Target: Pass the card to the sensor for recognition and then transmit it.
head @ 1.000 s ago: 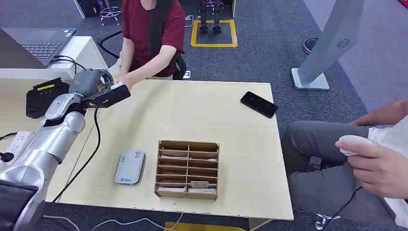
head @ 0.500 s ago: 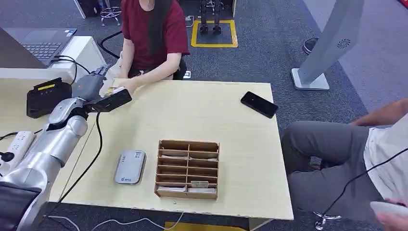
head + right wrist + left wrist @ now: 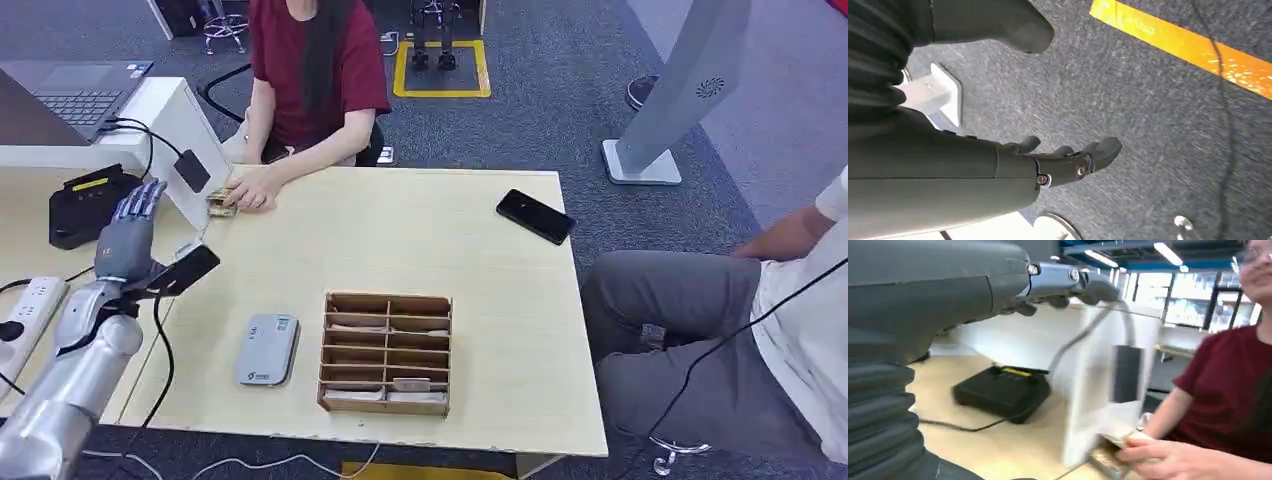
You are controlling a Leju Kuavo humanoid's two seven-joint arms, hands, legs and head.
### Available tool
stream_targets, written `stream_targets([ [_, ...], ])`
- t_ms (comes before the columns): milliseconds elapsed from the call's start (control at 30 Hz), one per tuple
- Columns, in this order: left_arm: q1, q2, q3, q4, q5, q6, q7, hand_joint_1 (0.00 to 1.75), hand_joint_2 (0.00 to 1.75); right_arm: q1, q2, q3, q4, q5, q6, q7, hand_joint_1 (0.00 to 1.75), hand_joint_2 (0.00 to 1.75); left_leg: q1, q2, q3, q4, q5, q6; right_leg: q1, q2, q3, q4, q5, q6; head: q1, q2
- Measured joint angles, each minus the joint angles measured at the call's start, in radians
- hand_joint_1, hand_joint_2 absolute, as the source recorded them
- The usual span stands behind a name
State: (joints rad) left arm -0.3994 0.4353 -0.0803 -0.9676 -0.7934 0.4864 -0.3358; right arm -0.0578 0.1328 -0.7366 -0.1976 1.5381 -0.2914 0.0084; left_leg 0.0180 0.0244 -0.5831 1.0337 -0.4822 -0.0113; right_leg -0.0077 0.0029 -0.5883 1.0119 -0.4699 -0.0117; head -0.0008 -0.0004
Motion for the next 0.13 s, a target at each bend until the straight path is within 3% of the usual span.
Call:
stream_targets([
  [67, 0.138, -0.008, 0.116, -0.092, 0.055, 0.026, -0.056, 0.00, 1.75, 0.003, 0.003, -0.001, 0.000, -0.011, 0.000, 0.011, 0.00, 1.75, 0.000, 0.002, 0.000, 0.000, -0.002, 0.001, 0.000, 0.002, 0.000, 0.000, -0.001, -0.001, 0.001, 0.000],
  [133, 0.290, -0.052, 0.274, -0.200, 0.137, 0.024, -0.164, 0.00, 1.75, 0.009, 0.009, -0.002, 0.000, -0.011, 0.002, 0.024, 0.00, 1.75, 0.000, 0.009, 0.003, -0.001, -0.006, 0.000, 0.000, 0.009, 0.000, 0.000, -0.003, -0.001, -0.002, 0.000],
])
